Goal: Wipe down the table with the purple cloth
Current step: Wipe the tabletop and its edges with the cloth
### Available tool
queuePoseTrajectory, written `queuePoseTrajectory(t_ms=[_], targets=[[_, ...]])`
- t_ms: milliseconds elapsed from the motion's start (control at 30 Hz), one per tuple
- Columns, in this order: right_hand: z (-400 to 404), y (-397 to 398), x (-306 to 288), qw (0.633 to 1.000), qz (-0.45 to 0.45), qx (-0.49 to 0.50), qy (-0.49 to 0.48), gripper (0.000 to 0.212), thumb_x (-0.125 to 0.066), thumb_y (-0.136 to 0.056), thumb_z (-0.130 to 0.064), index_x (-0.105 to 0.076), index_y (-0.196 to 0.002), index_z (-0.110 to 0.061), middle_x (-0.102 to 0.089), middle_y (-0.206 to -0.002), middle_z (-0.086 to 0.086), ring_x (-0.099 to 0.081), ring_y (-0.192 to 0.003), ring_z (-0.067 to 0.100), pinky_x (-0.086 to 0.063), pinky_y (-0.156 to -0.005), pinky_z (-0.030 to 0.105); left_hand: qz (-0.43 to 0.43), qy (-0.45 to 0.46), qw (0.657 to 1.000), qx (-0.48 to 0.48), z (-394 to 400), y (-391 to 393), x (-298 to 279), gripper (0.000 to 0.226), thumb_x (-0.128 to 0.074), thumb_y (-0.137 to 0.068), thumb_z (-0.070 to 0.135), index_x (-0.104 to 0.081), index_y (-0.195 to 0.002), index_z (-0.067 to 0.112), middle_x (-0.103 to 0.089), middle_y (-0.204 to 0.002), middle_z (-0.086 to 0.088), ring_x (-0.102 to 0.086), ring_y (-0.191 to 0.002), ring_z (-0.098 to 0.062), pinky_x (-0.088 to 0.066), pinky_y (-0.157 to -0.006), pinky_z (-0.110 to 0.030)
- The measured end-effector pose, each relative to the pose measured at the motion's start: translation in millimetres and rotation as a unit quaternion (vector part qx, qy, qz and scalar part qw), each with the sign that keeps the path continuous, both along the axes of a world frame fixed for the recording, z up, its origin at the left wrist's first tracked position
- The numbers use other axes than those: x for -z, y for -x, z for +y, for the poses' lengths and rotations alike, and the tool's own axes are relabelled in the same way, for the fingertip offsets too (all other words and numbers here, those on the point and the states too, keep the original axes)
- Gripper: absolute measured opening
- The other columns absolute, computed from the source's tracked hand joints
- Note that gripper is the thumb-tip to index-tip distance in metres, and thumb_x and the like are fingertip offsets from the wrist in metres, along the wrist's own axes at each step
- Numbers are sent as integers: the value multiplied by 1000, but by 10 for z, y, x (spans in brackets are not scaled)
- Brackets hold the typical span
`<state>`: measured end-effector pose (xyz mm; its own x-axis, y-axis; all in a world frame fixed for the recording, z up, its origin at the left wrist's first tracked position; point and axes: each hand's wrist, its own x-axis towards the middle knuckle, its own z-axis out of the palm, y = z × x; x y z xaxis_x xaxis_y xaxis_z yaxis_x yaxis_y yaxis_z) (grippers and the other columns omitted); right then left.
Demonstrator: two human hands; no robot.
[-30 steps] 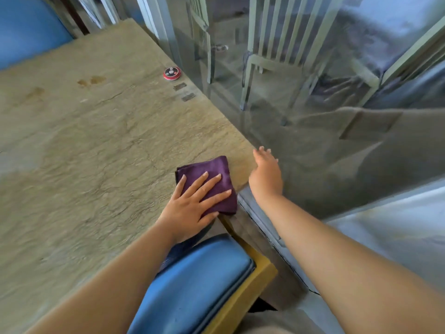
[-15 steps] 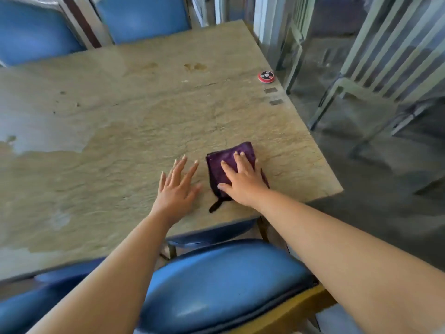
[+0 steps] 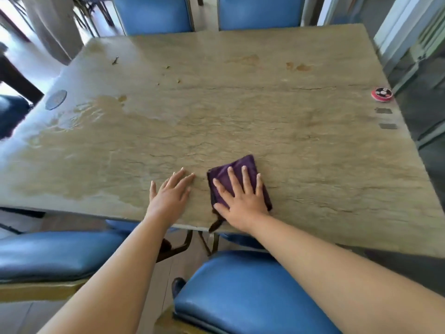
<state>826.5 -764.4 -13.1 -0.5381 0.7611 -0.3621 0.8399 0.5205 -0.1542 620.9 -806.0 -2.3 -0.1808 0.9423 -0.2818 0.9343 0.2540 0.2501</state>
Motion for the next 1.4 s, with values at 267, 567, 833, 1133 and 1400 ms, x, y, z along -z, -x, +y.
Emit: queuePoseTrajectory(t_ms=[267,567,833,1133,1400], targets=[[594,185,40,999,10,12,-49,68,-4,-79,-78,12,-141,-54,19,-158,-7,25,-143,22,16,-111,54,52,48,995,69,187,998,-35,58,-34,-95,59,-10,-147,53,5,-161,13,13,-148,-13,17,-112,-61],[101,2033,78,969,-24,243,-45,63,-6,-92,-65,16,-146,-42,29,-155,0,31,-139,37,16,-108,63,76,81,994,24,331,2565,-56,67,-32,-93,64,-2,-150,46,18,-160,10,21,-147,-19,10,-114,-62],[-399,2754,131,986,87,-135,-41,58,-25,-92,-58,-7,-146,-51,8,-160,-12,23,-144,20,18,-113,53,6,122,992,-25,173,3026,98,54,-19,-98,57,13,-141,62,32,-154,17,31,-143,-23,11,-110,-67],[-527,2195,48,999,7,15,-43,62,-15,-84,-50,12,-139,-59,20,-156,-17,29,-142,20,20,-110,59,-13,168,986,13,277,3127,-9,63,-30,-97,58,12,-143,57,30,-156,13,28,-144,-27,4,-111,-68],[-634,3558,-17,973,42,-218,55,50,-28,-98,-50,-10,-145,-53,14,-158,-13,26,-143,21,22,-109,57,-80,195,975,75,312,3409,-131,67,-45,-98,24,-8,-149,48,19,-159,13,22,-146,-28,-2,-118,-55]])
